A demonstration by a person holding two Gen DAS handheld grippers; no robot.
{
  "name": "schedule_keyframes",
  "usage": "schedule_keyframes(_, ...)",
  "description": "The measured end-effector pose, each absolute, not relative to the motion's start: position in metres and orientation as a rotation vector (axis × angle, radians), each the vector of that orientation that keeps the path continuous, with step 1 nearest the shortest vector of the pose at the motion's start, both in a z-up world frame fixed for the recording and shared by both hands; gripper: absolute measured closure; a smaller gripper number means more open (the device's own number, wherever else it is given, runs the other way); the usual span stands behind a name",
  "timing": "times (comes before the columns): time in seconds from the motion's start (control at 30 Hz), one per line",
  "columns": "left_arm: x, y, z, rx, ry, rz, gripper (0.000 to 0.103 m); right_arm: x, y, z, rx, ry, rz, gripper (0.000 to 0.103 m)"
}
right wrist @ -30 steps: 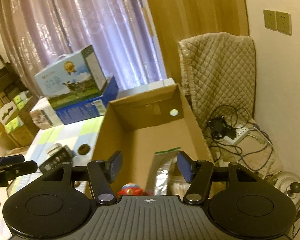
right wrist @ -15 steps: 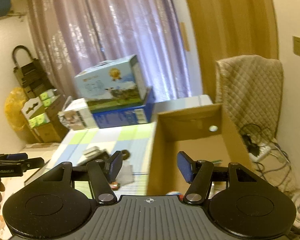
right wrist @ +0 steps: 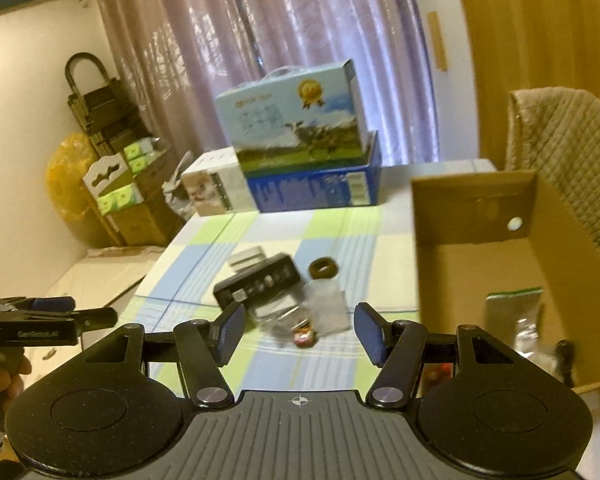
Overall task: Organize objects
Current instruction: 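Move both open tools back toward the items on the table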
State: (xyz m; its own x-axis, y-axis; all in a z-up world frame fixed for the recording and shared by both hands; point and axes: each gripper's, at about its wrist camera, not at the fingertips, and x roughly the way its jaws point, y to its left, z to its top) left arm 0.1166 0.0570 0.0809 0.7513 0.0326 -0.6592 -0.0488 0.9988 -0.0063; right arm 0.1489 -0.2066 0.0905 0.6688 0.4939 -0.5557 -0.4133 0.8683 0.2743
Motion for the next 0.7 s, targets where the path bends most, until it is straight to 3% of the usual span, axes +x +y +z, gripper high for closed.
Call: schedule_keyframes(0.7, 0.198, 0.068, -0.016, -0.014, 0.783, -0.005, 0.007, 0.217, -0.145, -0.029, -0.044, 0.708, 0.494, 0.045)
